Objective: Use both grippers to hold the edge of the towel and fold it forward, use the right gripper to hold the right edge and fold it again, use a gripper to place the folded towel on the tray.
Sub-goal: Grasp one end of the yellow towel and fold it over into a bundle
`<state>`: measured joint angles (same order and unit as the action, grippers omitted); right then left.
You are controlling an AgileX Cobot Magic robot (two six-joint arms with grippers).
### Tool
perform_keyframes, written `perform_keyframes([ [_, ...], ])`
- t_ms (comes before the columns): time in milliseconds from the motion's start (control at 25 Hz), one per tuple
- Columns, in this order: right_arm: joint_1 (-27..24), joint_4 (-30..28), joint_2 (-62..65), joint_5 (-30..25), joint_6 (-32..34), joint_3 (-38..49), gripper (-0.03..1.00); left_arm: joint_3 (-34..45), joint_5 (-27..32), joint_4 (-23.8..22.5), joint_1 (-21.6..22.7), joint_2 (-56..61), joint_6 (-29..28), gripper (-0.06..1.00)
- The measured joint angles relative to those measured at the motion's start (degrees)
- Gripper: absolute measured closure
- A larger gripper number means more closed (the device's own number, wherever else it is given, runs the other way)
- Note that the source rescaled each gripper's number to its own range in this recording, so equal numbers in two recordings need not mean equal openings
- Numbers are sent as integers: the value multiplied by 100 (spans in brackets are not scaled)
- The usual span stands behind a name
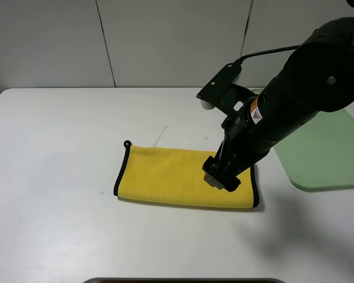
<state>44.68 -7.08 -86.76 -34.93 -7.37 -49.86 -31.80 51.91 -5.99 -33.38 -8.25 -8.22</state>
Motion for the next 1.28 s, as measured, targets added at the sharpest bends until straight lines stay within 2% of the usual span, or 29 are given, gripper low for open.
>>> perform_keyframes([
  [280,0,6,0,12,0,0,-3,0,675,-54,0,821,-50,-6],
  [400,0,6,0,17,0,0,-3,34,887,-259,0,834,-175,-6],
  [560,0,6,0,41,0,0,-3,291,934,-410,0,834,-334,-6],
  [1280,0,6,0,207,0,0,-3,332,900,-376,0,834,-381,-6],
])
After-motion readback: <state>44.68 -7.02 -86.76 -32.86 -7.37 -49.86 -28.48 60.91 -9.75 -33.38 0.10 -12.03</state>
